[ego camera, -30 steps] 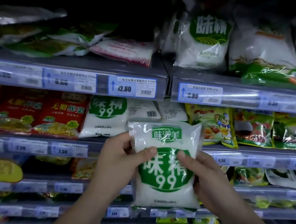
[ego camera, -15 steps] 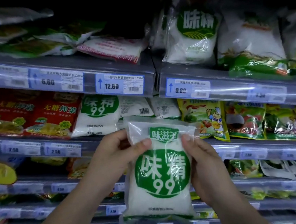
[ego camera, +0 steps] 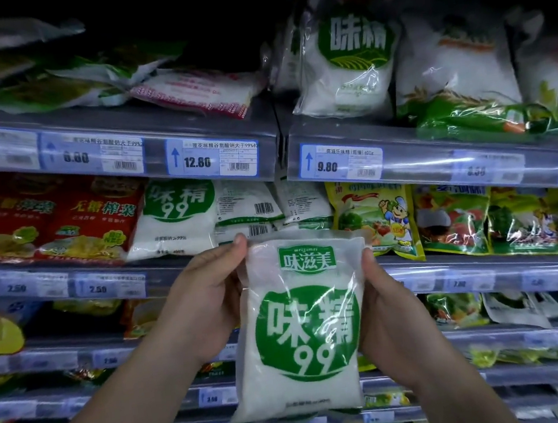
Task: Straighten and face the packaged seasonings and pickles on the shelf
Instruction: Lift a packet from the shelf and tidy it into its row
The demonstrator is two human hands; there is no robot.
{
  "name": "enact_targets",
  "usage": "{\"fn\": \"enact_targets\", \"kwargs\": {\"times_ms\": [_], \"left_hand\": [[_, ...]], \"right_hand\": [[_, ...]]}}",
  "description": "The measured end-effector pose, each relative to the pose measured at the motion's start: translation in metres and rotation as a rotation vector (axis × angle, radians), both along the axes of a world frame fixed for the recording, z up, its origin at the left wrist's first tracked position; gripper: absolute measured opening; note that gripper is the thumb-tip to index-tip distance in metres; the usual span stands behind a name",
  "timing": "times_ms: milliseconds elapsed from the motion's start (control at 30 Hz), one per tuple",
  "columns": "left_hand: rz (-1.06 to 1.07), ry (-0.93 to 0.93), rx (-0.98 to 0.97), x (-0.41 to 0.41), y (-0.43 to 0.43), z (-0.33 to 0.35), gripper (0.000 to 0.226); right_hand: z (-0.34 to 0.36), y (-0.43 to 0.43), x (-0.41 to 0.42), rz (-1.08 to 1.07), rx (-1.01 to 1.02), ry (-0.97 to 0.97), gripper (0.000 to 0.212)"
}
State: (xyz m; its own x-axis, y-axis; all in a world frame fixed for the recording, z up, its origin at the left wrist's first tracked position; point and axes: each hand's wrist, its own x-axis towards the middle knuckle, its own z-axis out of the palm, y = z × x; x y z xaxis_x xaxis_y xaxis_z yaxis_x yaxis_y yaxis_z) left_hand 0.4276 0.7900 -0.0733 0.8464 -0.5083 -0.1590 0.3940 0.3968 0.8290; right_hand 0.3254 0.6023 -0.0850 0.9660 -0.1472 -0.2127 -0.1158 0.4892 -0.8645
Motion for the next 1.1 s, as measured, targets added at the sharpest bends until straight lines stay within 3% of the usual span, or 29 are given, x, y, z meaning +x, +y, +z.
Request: {"fn": "enact_targets", "kwargs": {"times_ms": [100,133,267,333,400,467,567,667,833,1000,1100], "left_hand": [[0.084,0.013,-0.012,0.002,-0.005,0.000,0.030],[0.134,-0.030,0.012,0.003,-0.006,0.003,0.025],[0.391,-0.555,0.346,0.022,0.006,0.009,0.010],[0.516,-0.665,0.369,0.032,0.016,0.014,0.012],[0.570,-0.647,0.314,0.041,0.023,0.019,0.014],[0.479,-0.614,0.355,0.042,0.021,0.020,0.019],[0.193,-0.584,0.585,0.035,0.009,0.007,0.022],[-0.058,-0.644,0.784,0.029,-0.005,-0.003,0.053],[0.166,-0.738,0.783,0.044,-0.021,0.003,0.043],[0.266,-0.810,0.800,0.055,-0.040,0.005,0.047],[0.314,-0.817,0.839,0.062,-0.049,0.001,0.055]], "right_hand": [[-0.013,0.000,-0.005,0.193,-0.213,0.042,0.071],[-0.017,0.000,-0.007,0.246,-0.298,0.032,0.065],[-0.019,-0.006,-0.004,0.208,-0.514,0.028,0.036],[-0.020,-0.013,-0.001,0.155,-0.566,0.021,0.032],[-0.021,-0.018,0.002,0.111,-0.591,0.032,0.035],[-0.022,-0.023,0.006,0.061,-0.576,0.036,0.034],[-0.013,-0.023,0.018,0.007,-0.525,0.001,0.037],[-0.001,-0.022,0.039,-0.058,-0.488,-0.054,0.038],[0.016,-0.028,0.072,-0.169,-0.507,-0.133,0.058],[0.022,-0.037,0.095,-0.322,-0.876,-0.144,0.034],[0.022,-0.036,0.104,-0.406,-1.029,-0.090,0.032]]}}
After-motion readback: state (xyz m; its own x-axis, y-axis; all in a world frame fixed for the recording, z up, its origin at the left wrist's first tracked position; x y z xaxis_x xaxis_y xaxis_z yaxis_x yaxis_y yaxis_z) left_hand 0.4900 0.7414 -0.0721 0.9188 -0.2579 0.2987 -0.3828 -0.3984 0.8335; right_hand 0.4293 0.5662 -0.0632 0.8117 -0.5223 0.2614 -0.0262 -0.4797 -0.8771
